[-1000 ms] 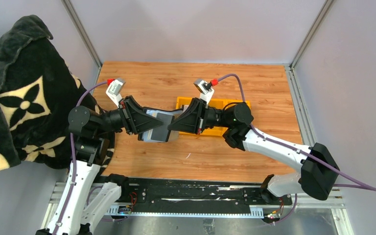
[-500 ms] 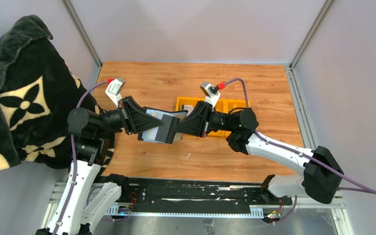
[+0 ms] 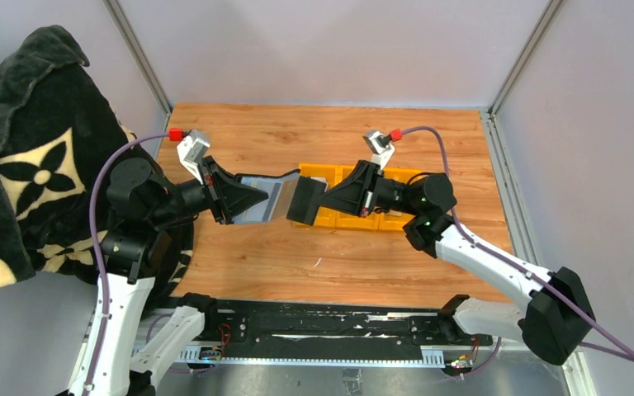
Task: Take the credit cards out of the card holder
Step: Remove the credit card from the card holder, then place the credit card in the storage box.
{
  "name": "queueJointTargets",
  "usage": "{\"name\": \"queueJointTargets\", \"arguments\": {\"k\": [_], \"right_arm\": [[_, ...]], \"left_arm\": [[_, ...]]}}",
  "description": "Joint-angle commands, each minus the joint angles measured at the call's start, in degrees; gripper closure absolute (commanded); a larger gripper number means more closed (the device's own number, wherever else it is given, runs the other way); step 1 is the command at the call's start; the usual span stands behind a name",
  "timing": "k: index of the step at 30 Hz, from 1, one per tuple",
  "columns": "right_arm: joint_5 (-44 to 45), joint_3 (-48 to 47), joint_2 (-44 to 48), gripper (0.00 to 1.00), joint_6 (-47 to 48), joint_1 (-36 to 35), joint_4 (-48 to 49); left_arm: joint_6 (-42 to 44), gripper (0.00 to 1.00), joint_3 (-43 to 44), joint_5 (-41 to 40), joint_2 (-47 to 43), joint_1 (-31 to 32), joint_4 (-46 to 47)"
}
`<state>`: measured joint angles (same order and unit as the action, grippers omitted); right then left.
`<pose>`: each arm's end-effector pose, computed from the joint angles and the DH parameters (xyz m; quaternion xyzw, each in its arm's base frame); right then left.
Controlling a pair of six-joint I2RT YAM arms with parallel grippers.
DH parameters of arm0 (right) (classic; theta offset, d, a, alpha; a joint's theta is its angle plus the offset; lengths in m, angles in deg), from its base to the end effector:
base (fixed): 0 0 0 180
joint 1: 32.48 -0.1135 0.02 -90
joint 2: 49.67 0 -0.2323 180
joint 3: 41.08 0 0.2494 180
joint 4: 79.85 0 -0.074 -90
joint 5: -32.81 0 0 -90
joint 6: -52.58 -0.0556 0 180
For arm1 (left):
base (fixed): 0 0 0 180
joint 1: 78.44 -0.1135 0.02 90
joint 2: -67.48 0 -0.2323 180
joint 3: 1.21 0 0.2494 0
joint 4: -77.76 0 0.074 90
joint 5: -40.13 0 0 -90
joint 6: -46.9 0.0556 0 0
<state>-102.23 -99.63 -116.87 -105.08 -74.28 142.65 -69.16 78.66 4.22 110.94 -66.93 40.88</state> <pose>0.1755 0.2097 0.3532 -0.2321 0.4993 0.7695 0.3235 0.1465 -0.0758 0.4204 0.2375 0.6678 -0.5076 0.4898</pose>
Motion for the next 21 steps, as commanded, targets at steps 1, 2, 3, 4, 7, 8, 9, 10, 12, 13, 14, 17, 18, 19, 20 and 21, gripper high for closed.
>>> {"name": "queueJointTargets", "arguments": {"k": [1,2,3,4,7,8,9,10,12,13,14,17,18,19,20,21], "right_arm": [[-2.6,1.1,4.1,1.00,2.6,5.3,-7.8],[-3.0,1.4,4.8,1.00,3.1,6.7,-9.6],[-3.4,1.5,5.3,1.00,4.1,8.2,-12.0],[-3.8,1.3,5.7,1.00,5.6,9.8,-15.7],[-3.1,-0.8,6.2,1.00,11.8,15.4,-31.9],[-1.9,-2.7,6.0,1.00,16.2,17.3,-39.9],[0.1,-5.0,5.3,1.00,21.4,18.7,-48.1],[3.0,-7.7,4.4,1.00,27.1,19.8,-56.6],[10.6,-12.0,1.5,1.00,36.4,20.9,-69.3],[13.1,-13.2,-0.1,1.00,39.0,21.6,-72.2],[14.1,-13.8,-1.9,1.00,40.8,22.8,-73.5],[16.9,-15.8,-8.6,1.00,43.3,24.1,-74.1],[18.6,-17.7,-10.9,1.00,44.3,24.1,-75.5],[19.1,-18.5,-13.2,1.00,45.2,24.1,-76.1],[19.4,-19.9,-15.6,1.00,46.0,24.2,-76.8],[19.8,-21.3,-17.8,1.00,46.6,24.1,-77.6]], "left_arm": [[18.2,1.00,2.5,-9.9,-0.2,0.2,-12.5],[19.4,1.00,2.6,-11.4,-0.2,0.2,-13.3],[20.6,1.00,2.6,-12.4,-0.2,0.2,-14.1],[21.6,1.00,2.4,-12.8,-0.2,0.2,-14.6],[22.4,1.00,1.9,-10.9,-0.3,0.2,-15.5],[21.9,1.00,1.9,-9.3,-0.4,0.2,-15.5],[21.1,1.00,1.9,-7.1,-0.6,0.2,-15.0],[19.9,1.00,1.8,-4.7,-0.7,0.2,-14.5],[16.9,1.00,1.2,0.1,-1.1,0.2,-12.5],[14.8,1.00,0.7,1.8,-1.6,0.2,-10.8],[12.5,1.00,-0.1,3.1,-2.2,0.2,-8.8],[8.5,1.00,-1.3,4.9,-3.6,0.2,-4.8],[8.0,1.00,-1.5,5.2,-3.8,0.2,-4.2],[7.5,1.00,-1.4,5.3,-4.0,0.2,-4.1],[6.9,1.00,-1.4,5.6,-4.2,0.2,-3.6],[6.1,1.00,-1.5,6.1,-4.3,0.2,-3.2]]}}
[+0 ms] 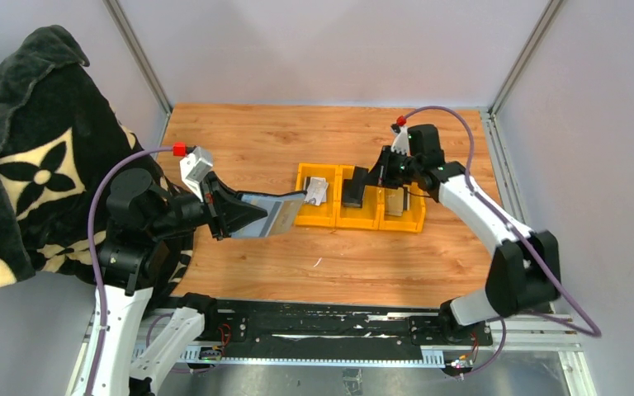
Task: Take the credit cards out of the card holder
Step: Place the credit card in the storage box.
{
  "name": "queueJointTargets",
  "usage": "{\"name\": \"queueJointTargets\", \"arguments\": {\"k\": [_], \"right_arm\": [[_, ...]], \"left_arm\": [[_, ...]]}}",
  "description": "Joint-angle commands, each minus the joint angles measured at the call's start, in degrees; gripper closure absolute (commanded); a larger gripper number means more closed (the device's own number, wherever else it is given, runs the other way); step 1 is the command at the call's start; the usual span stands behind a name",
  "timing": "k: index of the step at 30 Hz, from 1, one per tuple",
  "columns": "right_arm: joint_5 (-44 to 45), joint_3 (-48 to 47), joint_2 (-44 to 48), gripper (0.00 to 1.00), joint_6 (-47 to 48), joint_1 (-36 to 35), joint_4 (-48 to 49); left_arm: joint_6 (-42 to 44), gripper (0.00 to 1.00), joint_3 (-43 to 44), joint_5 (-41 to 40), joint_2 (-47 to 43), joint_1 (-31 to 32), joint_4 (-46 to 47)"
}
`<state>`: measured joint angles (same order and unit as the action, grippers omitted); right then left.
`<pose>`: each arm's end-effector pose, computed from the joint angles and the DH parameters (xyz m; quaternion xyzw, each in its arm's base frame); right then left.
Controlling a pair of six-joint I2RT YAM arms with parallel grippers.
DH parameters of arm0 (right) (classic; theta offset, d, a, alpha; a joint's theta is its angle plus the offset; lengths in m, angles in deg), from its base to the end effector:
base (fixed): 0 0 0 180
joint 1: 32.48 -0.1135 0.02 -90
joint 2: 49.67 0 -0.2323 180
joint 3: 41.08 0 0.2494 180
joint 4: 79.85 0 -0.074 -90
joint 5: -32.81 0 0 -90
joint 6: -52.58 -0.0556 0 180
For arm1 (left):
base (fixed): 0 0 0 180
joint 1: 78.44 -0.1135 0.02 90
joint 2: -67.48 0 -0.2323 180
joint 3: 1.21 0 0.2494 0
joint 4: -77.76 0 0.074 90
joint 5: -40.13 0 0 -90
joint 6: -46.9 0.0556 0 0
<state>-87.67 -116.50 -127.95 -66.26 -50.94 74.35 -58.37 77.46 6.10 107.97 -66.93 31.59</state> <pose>0.3030 0.1309 0.2700 -0.0585 0.8386 0.4045 0.3601 0.1314 -0.0738 0.4039 0.2859 0.6762 -0.4787 0.4816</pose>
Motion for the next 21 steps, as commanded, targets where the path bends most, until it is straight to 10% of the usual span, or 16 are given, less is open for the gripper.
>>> {"name": "queueJointTargets", "arguments": {"k": [1,21], "right_arm": [[5.5,-5.8,-9.0,1.00,8.5,0.9,-10.3],[2.0,-15.4,-28.7,1.00,7.5,0.1,-6.5]], "left_arm": [[-5.5,1.00,-0.5,4.8,-1.4,0.2,6.6],[-8.5,1.00,-0.2,6.0,-1.7,0.2,9.4]]}}
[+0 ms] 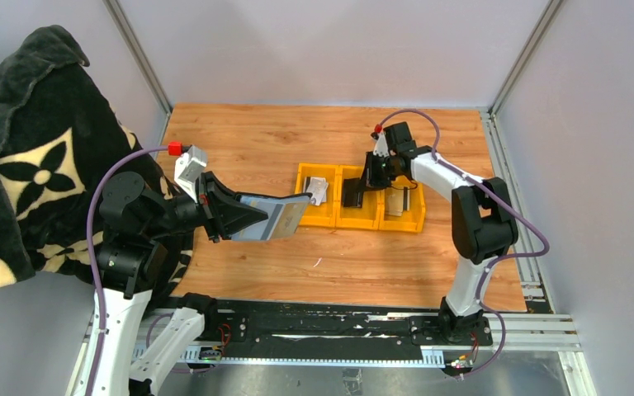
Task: Take the credit cards out of the card holder
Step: Place the credit card in the storage box.
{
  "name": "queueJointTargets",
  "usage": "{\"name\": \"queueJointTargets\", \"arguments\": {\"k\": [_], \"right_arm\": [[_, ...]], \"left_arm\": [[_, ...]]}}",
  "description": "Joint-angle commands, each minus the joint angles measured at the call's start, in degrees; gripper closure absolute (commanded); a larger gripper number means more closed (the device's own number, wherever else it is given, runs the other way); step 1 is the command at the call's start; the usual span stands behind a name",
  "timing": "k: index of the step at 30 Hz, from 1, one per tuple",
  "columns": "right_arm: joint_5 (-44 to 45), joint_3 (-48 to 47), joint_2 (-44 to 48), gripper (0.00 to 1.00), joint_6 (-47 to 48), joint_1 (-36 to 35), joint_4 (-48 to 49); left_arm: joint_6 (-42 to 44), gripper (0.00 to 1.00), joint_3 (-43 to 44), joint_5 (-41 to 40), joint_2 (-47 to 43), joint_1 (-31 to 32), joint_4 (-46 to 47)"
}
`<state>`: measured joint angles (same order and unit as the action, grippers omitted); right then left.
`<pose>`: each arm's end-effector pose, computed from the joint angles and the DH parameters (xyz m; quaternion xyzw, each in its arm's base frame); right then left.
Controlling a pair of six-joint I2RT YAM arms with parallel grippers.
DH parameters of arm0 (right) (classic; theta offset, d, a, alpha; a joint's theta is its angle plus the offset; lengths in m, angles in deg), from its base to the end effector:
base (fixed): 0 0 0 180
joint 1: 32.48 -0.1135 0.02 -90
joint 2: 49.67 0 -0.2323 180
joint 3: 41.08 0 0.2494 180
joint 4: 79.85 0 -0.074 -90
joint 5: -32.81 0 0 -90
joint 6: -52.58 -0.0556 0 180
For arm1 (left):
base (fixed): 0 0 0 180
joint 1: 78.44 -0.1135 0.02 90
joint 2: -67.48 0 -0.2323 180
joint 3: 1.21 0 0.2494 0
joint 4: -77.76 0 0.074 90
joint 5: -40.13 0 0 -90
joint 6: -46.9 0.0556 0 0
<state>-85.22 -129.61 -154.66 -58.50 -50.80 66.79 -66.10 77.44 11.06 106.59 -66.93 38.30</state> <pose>0.3703 0.1501 0.1732 -0.0612 0.9129 0.3265 0.2371 0.1207 -0.0742 0.4190 0.2960 0.6419 -0.5231 0.4762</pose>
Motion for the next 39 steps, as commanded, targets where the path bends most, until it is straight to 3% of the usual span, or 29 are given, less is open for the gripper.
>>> {"name": "queueJointTargets", "arguments": {"k": [1,6,8,11,14,22,26,32,35,39], "right_arm": [[-0.1,-2.6,-2.5,1.00,-0.2,0.0,1.1],[3.5,-4.5,-3.2,0.99,0.1,-0.2,-0.3],[5.5,-5.0,-2.8,0.93,0.6,-0.5,-1.1],[6.8,-6.0,-2.2,0.72,1.1,-1.1,-2.1],[9.1,-7.6,-1.5,0.61,2.4,-2.1,-4.0],[10.0,-8.4,8.8,0.47,2.8,-5.6,-5.4],[-3.8,0.5,21.3,0.26,-5.1,-8.1,9.1],[-14.3,23.3,41.5,0.24,-24.4,-12.9,47.9],[-14.1,29.8,47.7,0.23,-26.9,-18.3,59.2],[-10.6,33.4,50.2,0.23,-27.2,-25.6,66.1]], "left_arm": [[-0.8,1.00,0.0,1.0,-0.4,0.2,2.7],[-0.7,1.00,0.7,0.9,-0.2,0.2,2.5],[-0.7,1.00,0.7,1.0,-0.1,0.2,2.6],[-0.7,1.00,0.6,1.0,0.0,0.2,2.7],[-1.6,1.00,0.8,1.2,0.0,0.2,3.3],[-4.7,1.00,0.2,0.6,-0.6,0.2,7.0],[-6.4,1.00,-0.2,-1.0,-0.4,0.2,9.7],[-10.3,1.00,-0.4,-3.3,-0.3,0.2,14.6],[-13.4,1.00,-0.8,-3.5,0.1,0.2,17.7],[-19.3,1.00,-2.2,-2.4,0.6,0.2,24.0]]}}
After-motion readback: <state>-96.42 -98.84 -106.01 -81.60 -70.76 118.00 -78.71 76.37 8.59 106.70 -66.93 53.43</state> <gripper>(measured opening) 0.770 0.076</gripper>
